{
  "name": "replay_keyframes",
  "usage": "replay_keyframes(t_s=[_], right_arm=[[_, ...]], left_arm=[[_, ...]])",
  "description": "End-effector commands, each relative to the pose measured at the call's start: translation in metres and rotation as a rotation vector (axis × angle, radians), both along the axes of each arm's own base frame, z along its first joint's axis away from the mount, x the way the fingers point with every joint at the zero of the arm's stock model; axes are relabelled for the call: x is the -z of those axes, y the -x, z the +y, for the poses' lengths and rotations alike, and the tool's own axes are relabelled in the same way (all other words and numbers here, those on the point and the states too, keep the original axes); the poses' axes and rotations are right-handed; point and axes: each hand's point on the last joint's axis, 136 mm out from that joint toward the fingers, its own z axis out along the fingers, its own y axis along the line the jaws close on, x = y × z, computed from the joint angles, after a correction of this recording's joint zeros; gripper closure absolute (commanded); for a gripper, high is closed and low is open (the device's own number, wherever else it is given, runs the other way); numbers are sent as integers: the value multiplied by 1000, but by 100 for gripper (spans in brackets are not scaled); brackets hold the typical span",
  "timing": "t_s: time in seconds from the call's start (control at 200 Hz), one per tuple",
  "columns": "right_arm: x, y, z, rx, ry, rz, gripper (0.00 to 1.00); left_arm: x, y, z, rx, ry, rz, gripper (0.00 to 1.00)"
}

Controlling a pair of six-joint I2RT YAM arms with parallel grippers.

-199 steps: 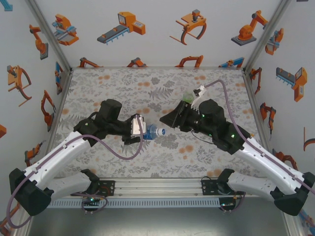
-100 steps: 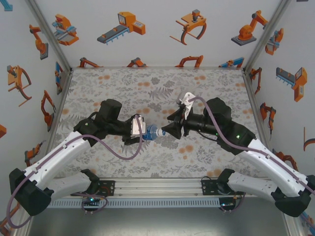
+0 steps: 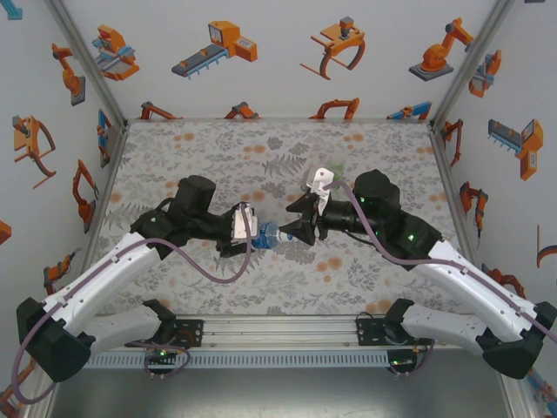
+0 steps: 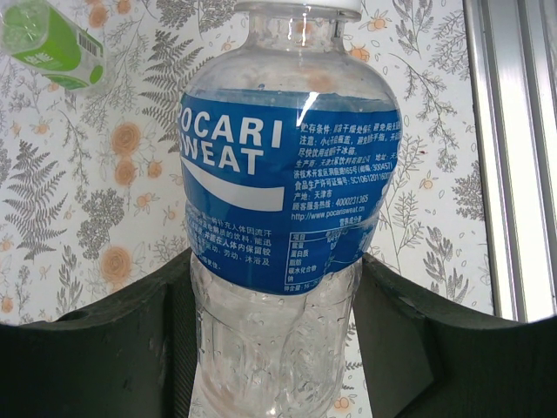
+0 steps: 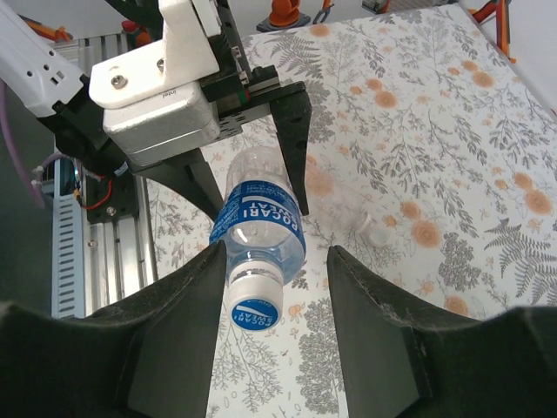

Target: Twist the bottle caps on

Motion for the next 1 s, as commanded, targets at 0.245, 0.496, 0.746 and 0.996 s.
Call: replay_keyframes(t_s=[0.245,0.496,0.746,0.996], right_arm=[[-10,15,-6,-55,-25,-100,52],[0,29,-13,-118,39,-186,51],[15,41,-14,-200,87,-237,51],[35,50,-9,-283,112,-238,51]], left_arm=[[-11,6,-5,40,36,8,100],[-11,8,-5,53,38,12,100],[-11,11,-5,68,43,18,100],[-12,12,-5,70,45,18,100]])
